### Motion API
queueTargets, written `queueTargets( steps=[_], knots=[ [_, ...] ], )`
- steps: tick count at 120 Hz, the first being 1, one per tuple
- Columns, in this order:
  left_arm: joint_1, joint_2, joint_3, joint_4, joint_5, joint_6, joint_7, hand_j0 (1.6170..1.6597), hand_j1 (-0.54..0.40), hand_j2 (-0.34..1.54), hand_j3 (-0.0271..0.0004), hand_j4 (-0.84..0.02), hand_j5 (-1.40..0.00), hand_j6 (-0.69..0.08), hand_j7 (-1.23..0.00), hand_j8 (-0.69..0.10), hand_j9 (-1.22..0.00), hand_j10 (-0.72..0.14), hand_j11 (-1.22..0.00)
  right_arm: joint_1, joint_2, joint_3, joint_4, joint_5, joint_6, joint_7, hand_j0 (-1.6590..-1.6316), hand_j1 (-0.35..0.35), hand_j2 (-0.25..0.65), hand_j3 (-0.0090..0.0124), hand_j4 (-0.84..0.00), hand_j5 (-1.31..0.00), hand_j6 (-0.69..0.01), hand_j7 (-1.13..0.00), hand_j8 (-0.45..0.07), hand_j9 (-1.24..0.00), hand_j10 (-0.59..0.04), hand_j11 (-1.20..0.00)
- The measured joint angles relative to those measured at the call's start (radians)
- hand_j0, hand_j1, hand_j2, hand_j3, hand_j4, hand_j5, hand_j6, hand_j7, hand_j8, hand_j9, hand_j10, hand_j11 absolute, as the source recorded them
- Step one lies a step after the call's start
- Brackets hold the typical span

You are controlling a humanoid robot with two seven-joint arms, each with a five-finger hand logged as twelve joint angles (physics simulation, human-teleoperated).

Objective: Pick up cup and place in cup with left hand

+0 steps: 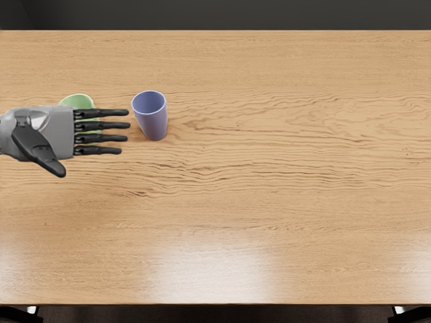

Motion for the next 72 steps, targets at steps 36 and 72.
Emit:
queueTargets(
  steps=[36, 72],
  knots=[
    [-0.036, -0.02, 0.036, 0.002, 0.017, 0.0, 0.004, 1.6581, 0.349, 0.0, 0.0, 0.003, 0.0, 0.004, 0.0, 0.003, 0.0, 0.002, 0.0, 0.002, 0.0, -0.004, 0.0, -0.001, 0.0, -0.001, -1.6581, -0.32, -0.005, 0.0, -0.024, -0.03, -0.024, -0.03, -0.024, -0.03, -0.024, -0.03],
    [-0.188, -0.236, 0.038, 0.068, 0.359, 0.0, 0.005, 1.6581, 0.349, 0.0, 0.0, 0.001, 0.0, 0.001, 0.0, 0.001, 0.0, 0.001, 0.0, 0.002, 0.0, -0.003, -0.001, -0.002, 0.0, -0.002, -1.6581, -0.32, -0.005, 0.0, -0.024, -0.03, -0.024, -0.03, -0.024, -0.03, -0.024, -0.03]
  ],
)
